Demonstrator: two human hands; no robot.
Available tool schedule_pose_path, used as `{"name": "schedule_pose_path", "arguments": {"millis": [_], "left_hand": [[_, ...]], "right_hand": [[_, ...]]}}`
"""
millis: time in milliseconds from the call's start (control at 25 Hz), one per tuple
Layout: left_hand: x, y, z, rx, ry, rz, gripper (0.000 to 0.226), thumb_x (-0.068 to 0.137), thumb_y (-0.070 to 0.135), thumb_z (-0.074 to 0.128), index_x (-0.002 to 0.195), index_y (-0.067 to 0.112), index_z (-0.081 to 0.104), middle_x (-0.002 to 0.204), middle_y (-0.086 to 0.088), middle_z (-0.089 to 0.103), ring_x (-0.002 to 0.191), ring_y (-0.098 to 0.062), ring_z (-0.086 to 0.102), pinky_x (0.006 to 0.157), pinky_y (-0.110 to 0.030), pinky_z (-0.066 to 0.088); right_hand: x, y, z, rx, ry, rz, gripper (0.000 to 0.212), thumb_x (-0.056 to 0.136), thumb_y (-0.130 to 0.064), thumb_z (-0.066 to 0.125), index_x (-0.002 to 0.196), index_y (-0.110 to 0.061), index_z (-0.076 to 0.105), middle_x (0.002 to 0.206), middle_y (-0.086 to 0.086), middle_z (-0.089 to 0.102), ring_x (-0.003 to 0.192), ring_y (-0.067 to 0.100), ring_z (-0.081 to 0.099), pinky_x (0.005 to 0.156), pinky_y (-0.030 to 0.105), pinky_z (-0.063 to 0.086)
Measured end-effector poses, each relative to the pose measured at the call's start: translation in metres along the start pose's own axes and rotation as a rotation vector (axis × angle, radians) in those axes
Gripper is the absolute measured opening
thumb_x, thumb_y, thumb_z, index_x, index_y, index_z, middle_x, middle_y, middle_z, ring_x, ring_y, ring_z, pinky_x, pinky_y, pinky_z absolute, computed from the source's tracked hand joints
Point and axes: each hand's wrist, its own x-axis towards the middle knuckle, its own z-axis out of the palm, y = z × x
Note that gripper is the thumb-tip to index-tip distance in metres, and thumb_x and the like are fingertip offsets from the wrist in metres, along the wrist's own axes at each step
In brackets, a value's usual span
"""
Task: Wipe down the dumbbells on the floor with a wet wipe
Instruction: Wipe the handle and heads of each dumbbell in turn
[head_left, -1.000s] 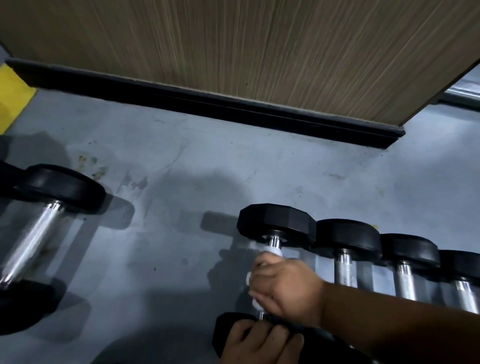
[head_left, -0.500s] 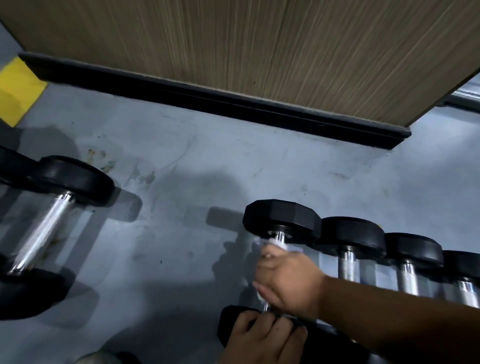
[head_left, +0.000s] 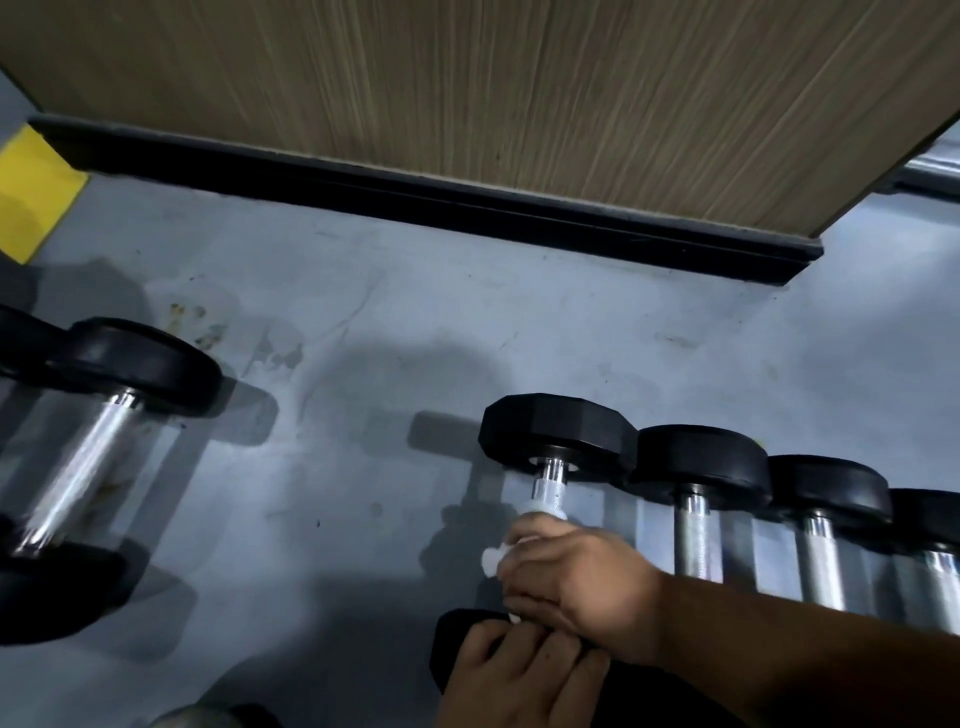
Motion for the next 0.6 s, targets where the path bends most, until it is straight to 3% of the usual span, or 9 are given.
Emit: {"name": "schedule_pose_path", "arguments": {"millis": [40, 80, 120, 160, 240, 320, 480, 600], "left_hand": [[0.014, 0.035, 0.011, -0.217, -0.257, -0.34, 0.028, 0.087, -0.012, 0.068, 0.095, 0.013, 0.059, 0.081, -0.004, 0.06, 0.078, -0.024, 0.058, 0.088, -0.035, 0.048], [0.017, 0.044, 0.008, -0.16, -0.276, -0.462, 0.014, 0.095, 0.0, 0.065, 0.105, 0.006, 0.057, 0.091, -0.016, 0.063, 0.081, -0.027, 0.06, 0.087, -0.039, 0.05], [0.009, 0.035, 0.003, -0.06, -0.254, -0.279, 0.011, 0.099, 0.01, 0.063, 0.108, 0.008, 0.057, 0.094, -0.015, 0.065, 0.082, -0.025, 0.06, 0.083, -0.038, 0.05], [-0.006, 0.002, -0.02, -0.103, -0.257, -0.059, 0.005, 0.102, 0.02, 0.057, 0.105, 0.016, 0.059, 0.093, -0.008, 0.065, 0.08, -0.02, 0.057, 0.078, -0.036, 0.047], [-0.028, -0.042, -0.07, -0.163, -0.175, 0.37, 0.02, 0.101, 0.037, 0.044, 0.101, 0.031, 0.063, 0.086, 0.005, 0.062, 0.078, -0.015, 0.051, 0.071, -0.032, 0.035], [-0.029, -0.051, -0.085, -0.37, -0.109, 0.588, 0.023, 0.095, 0.048, 0.05, 0.107, 0.037, 0.067, 0.092, 0.011, 0.063, 0.081, -0.013, 0.055, 0.074, -0.029, 0.035], [-0.017, -0.054, -0.08, -0.317, -0.324, 0.815, 0.047, 0.087, 0.061, 0.054, 0.127, 0.036, 0.058, 0.126, 0.016, 0.059, 0.116, -0.007, 0.058, 0.097, -0.023, 0.038], [-0.005, -0.08, -0.088, -0.25, -0.443, 0.909, 0.061, 0.083, 0.057, 0.054, 0.136, 0.027, 0.049, 0.148, 0.005, 0.051, 0.137, -0.016, 0.05, 0.107, -0.028, 0.046]], "right_hand": [[-0.004, 0.0, 0.0, 0.025, -0.025, -0.022, 0.029, 0.107, -0.042, 0.049, 0.098, -0.025, 0.07, 0.11, -0.016, 0.067, 0.122, 0.013, 0.052, 0.089, 0.034, 0.052], [-0.005, 0.002, -0.002, 0.016, -0.048, -0.042, 0.028, 0.107, -0.044, 0.049, 0.104, -0.026, 0.07, 0.119, -0.018, 0.066, 0.126, 0.011, 0.05, 0.09, 0.034, 0.053], [-0.005, 0.005, -0.005, -0.017, -0.061, -0.058, 0.028, 0.107, -0.046, 0.049, 0.109, -0.029, 0.07, 0.128, -0.019, 0.063, 0.131, 0.01, 0.048, 0.092, 0.034, 0.054], [-0.005, 0.009, -0.007, -0.066, -0.058, -0.068, 0.029, 0.106, -0.048, 0.048, 0.115, -0.031, 0.069, 0.138, -0.019, 0.058, 0.137, 0.009, 0.045, 0.095, 0.035, 0.054], [-0.007, 0.015, -0.008, -0.172, -0.006, -0.031, 0.036, 0.105, -0.051, 0.046, 0.129, -0.031, 0.064, 0.152, -0.016, 0.048, 0.146, 0.01, 0.037, 0.098, 0.038, 0.054], [-0.008, 0.019, -0.009, -0.203, 0.076, 0.052, 0.043, 0.105, -0.049, 0.045, 0.138, -0.025, 0.059, 0.157, -0.013, 0.043, 0.149, 0.012, 0.033, 0.099, 0.04, 0.054], [-0.002, 0.025, -0.009, -0.207, 0.145, 0.012, 0.034, 0.105, -0.035, 0.048, 0.124, -0.017, 0.07, 0.14, -0.007, 0.063, 0.139, 0.019, 0.051, 0.101, 0.038, 0.054], [0.005, 0.018, -0.016, -0.254, 0.12, -0.032, 0.039, 0.106, -0.034, 0.043, 0.118, -0.014, 0.075, 0.128, -0.004, 0.071, 0.13, 0.019, 0.06, 0.1, 0.036, 0.055]]}}
